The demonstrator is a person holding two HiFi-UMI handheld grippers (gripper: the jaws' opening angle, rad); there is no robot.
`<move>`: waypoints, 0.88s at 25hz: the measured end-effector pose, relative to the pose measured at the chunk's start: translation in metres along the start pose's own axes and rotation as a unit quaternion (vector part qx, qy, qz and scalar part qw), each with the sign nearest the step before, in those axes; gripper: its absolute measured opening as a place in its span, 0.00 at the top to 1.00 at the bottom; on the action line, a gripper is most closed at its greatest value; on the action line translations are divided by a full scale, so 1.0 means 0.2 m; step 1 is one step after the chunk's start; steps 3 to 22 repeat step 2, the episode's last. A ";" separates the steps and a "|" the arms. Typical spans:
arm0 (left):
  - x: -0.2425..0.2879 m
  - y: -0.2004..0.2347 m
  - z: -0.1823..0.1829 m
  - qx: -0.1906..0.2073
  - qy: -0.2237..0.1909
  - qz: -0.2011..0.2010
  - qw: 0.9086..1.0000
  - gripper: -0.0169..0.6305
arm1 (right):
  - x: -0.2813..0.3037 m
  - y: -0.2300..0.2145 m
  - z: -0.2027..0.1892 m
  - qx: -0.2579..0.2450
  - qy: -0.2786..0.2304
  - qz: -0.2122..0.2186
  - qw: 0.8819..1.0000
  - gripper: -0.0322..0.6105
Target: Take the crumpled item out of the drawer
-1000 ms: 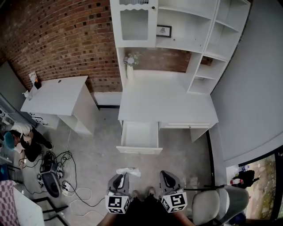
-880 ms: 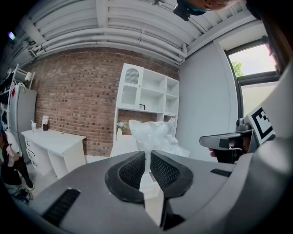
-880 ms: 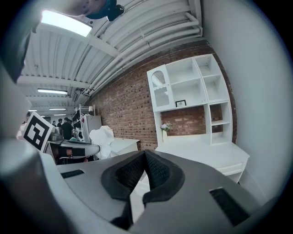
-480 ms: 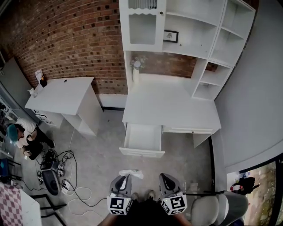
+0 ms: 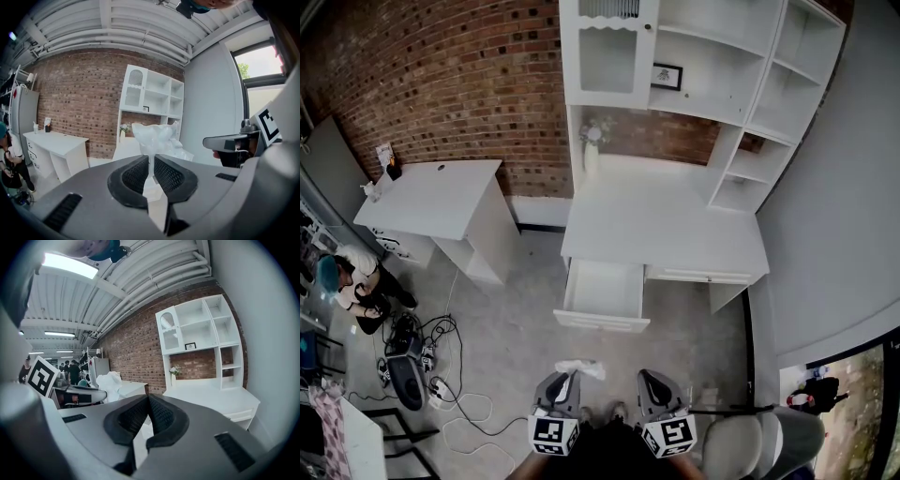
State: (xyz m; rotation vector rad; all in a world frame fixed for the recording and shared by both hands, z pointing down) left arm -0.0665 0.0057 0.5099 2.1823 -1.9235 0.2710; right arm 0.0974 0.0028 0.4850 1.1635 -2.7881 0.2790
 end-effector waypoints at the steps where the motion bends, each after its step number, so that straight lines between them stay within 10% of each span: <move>1: 0.00 0.00 -0.01 0.000 0.000 0.000 1.000 0.89 | 0.00 0.00 0.00 -0.001 -0.001 0.000 1.000 0.93; 22: 0.00 0.00 -0.01 0.000 -0.001 0.000 1.000 0.89 | 0.00 0.00 0.00 -0.001 -0.001 0.000 1.000 0.93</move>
Point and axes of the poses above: the fingertips, and each gripper's own axes: x forward along the fingers, y to its left, z out of its top, the point moved 2 cm from there along -x, backward along the fingers, and after that the axes turned 14 degrees about z, right-handed, at the moved point
